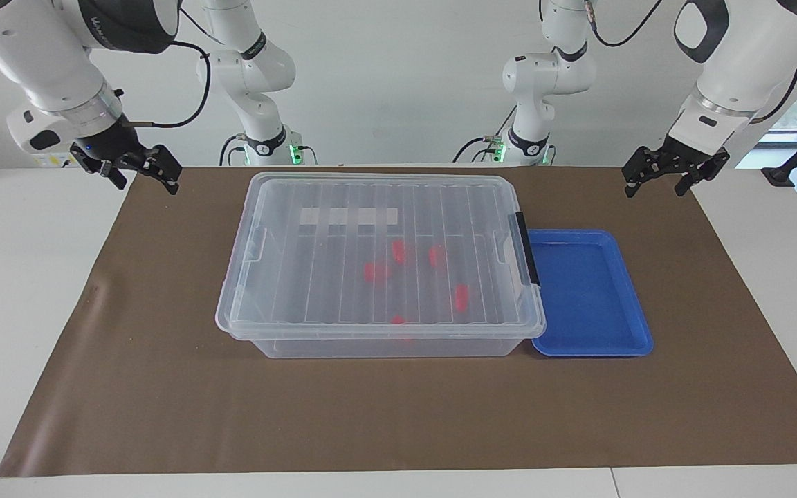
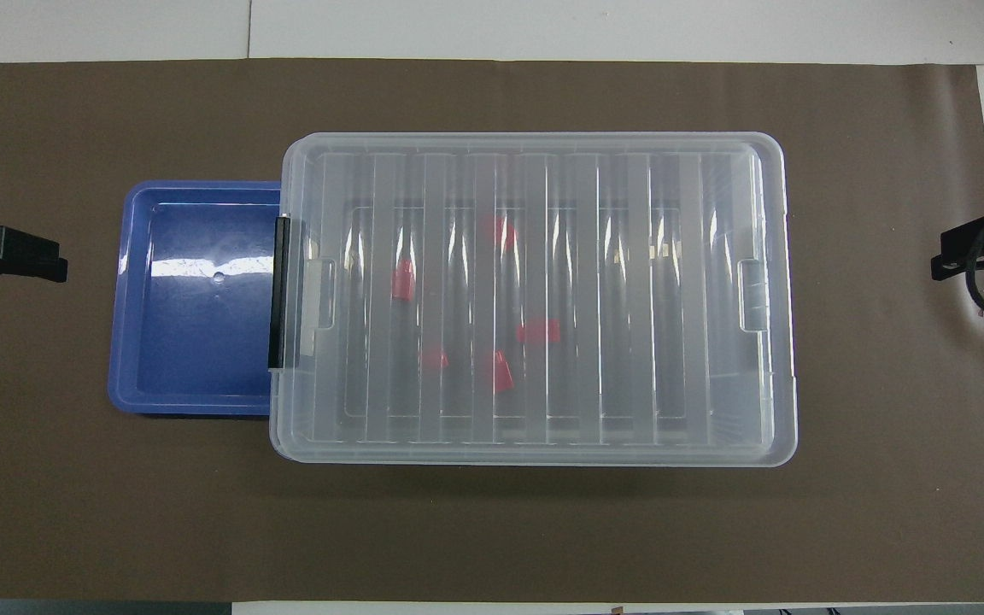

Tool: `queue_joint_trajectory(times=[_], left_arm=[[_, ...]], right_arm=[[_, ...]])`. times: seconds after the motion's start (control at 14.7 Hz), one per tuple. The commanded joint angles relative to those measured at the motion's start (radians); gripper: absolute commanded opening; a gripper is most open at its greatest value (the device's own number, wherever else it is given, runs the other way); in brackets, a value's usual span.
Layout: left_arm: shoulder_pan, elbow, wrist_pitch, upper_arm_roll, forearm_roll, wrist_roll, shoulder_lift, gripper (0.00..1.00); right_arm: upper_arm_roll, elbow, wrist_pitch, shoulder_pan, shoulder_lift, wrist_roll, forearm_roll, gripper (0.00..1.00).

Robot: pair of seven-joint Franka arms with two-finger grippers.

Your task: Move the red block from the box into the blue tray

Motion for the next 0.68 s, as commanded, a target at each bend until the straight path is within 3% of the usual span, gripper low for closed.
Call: queue_joint_trajectory(times=[0.0,0.61], left_arm=[[0.015,-0.018,-0.006,-0.005,-0.014,0.011,-0.020,1.00],[0.015,-0.018,-0.006,-0.005,-0.014,0.013,-0.020,1.00]], right_arm=[[-0.002,0.004,0.003,-0.001,-0.001,-0.029,0.003,1.00],[-0.004,-0.009,0.019,-0.008,-0.004,-0.027,0.009,1.00]])
